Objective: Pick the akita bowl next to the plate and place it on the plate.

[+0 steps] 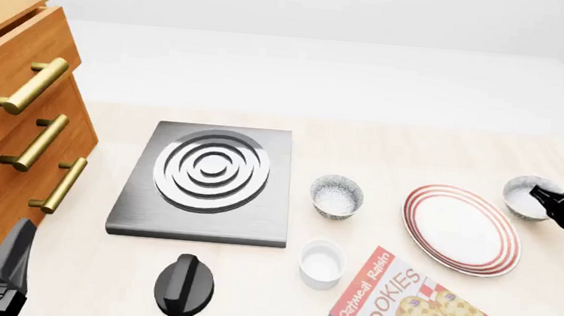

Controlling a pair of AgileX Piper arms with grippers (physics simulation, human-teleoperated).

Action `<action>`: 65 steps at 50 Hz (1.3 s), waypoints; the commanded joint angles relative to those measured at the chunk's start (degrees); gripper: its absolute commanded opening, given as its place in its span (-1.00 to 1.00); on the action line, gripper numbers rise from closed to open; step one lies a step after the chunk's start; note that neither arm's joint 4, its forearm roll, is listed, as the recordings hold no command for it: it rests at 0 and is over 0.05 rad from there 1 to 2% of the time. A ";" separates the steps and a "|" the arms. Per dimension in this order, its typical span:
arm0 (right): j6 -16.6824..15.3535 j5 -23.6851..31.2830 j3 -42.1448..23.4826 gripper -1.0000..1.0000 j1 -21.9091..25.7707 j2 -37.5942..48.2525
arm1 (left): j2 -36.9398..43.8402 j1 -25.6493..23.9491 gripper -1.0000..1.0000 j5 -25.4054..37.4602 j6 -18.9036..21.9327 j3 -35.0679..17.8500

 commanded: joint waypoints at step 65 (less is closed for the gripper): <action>4.65 10.41 12.23 -1.00 7.46 -31.25 | 0.00 0.00 1.00 0.00 0.00 0.00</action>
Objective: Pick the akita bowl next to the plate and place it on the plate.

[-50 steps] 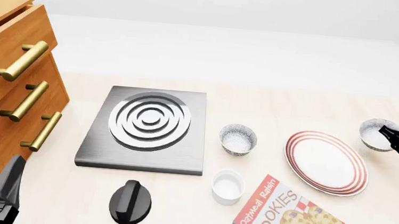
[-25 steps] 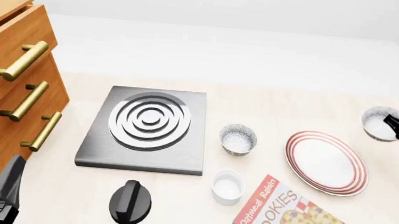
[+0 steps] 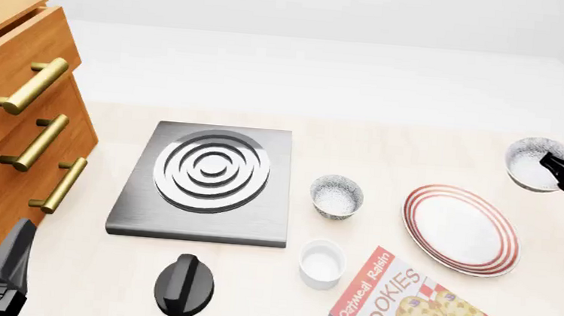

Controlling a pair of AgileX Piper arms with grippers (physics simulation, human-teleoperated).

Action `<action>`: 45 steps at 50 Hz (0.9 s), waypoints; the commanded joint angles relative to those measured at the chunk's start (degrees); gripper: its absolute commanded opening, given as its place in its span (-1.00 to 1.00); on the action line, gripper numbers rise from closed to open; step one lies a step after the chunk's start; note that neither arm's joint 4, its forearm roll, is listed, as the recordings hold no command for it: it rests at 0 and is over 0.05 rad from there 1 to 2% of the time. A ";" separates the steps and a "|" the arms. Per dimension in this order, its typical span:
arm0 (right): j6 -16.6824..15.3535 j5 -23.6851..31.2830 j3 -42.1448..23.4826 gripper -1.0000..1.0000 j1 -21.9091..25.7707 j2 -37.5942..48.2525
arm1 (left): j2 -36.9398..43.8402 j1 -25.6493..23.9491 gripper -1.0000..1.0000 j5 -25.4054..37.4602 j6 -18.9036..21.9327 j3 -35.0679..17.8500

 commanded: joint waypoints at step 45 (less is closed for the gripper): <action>0.32 3.56 9.40 -1.00 7.36 -14.70 | 0.00 0.00 1.00 0.00 0.00 0.00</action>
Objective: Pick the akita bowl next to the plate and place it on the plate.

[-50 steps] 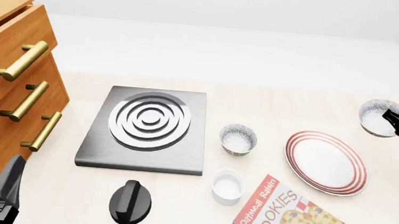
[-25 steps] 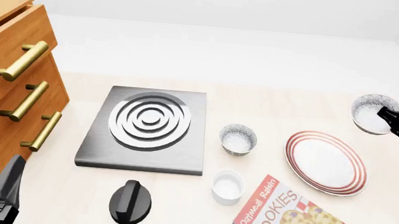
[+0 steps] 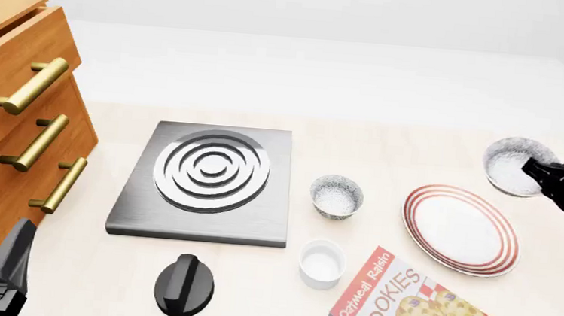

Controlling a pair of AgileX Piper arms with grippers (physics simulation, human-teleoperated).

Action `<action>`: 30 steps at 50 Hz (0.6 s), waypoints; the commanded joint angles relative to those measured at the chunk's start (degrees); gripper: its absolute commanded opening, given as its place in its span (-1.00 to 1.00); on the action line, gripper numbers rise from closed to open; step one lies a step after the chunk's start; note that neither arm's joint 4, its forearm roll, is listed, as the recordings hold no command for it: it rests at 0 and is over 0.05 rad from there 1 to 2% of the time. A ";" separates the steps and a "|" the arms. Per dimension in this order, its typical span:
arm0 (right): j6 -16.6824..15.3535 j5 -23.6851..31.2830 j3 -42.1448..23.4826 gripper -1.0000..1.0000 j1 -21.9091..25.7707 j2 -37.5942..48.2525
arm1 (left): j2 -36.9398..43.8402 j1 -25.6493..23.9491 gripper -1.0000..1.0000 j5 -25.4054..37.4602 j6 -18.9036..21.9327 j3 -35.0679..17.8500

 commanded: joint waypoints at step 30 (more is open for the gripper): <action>0.34 1.65 5.64 -1.00 4.64 -7.16 | 0.00 0.00 1.00 0.00 0.00 0.00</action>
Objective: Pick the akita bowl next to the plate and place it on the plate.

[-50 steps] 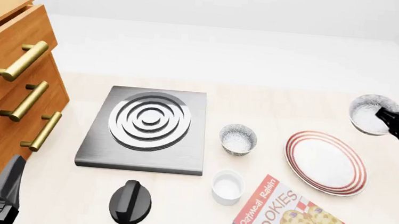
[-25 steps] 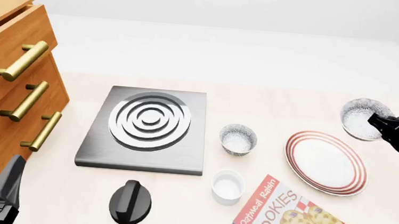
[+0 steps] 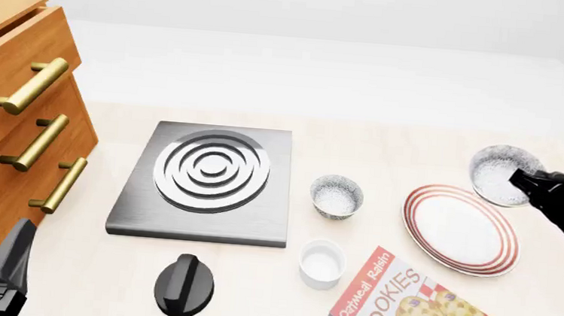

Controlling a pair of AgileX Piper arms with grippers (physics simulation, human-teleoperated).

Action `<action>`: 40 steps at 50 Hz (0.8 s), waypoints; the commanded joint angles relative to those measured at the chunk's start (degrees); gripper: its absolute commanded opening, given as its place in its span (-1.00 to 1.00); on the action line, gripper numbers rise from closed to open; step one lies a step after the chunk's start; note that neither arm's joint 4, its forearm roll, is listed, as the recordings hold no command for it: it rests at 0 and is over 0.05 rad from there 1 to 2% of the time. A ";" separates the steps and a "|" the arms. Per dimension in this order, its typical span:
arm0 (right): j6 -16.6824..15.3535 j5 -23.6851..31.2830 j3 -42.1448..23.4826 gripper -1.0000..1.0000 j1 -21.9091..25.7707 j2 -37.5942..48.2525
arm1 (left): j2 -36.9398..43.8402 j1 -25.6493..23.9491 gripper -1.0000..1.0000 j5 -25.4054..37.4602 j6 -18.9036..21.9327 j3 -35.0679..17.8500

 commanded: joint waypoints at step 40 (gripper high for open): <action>0.29 -2.74 6.40 -1.00 2.66 -1.21 | 0.00 0.00 1.00 0.00 0.00 0.00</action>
